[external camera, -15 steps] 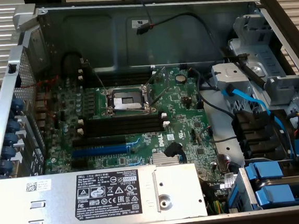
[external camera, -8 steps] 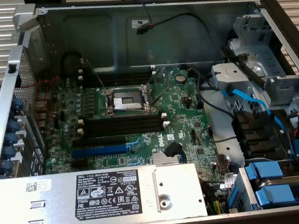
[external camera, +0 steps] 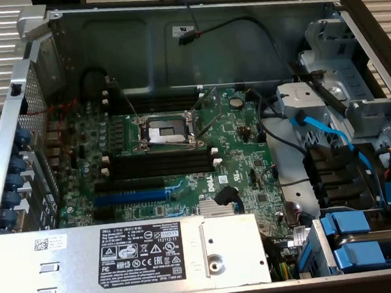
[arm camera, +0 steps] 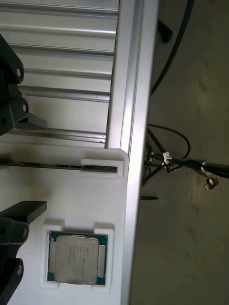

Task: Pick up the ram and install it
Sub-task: 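Pick up the ram and move it above insertion slot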

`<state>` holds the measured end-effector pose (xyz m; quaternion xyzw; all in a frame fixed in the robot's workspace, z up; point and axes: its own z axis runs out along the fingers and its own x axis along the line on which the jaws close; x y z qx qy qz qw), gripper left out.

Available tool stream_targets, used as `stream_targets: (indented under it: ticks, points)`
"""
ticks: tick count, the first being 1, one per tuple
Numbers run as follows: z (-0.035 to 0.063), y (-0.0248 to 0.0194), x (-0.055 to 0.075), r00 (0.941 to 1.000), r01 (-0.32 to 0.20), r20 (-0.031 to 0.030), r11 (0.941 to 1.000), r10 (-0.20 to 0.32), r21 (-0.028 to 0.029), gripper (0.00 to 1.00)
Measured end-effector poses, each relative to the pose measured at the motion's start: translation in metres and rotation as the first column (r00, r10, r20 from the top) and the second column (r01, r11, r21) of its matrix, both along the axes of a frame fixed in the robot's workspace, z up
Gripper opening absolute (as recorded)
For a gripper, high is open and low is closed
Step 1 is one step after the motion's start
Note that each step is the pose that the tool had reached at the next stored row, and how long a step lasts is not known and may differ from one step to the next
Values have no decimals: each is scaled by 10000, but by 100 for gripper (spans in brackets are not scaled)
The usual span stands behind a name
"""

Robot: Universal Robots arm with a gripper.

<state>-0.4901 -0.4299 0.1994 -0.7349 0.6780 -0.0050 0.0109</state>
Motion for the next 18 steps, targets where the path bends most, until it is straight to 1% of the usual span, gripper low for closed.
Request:
stream_targets:
  ticks: [3,4,5,7,9,10,18]
  points:
    - [0,0,0,10000,-2,0,10000,2,0,70]
    - [0,0,0,10000,-4,0,10000,4,0,67]
    - [0,0,0,10000,-4,0,10000,4,0,67]
    - [0,0,0,10000,-6,0,10000,6,0,55]
    - [0,0,0,10000,-7,0,10000,7,0,55]
    - [0,0,0,10000,-8,0,10000,8,0,49]
    - [0,0,0,10000,-15,0,10000,15,0,49]
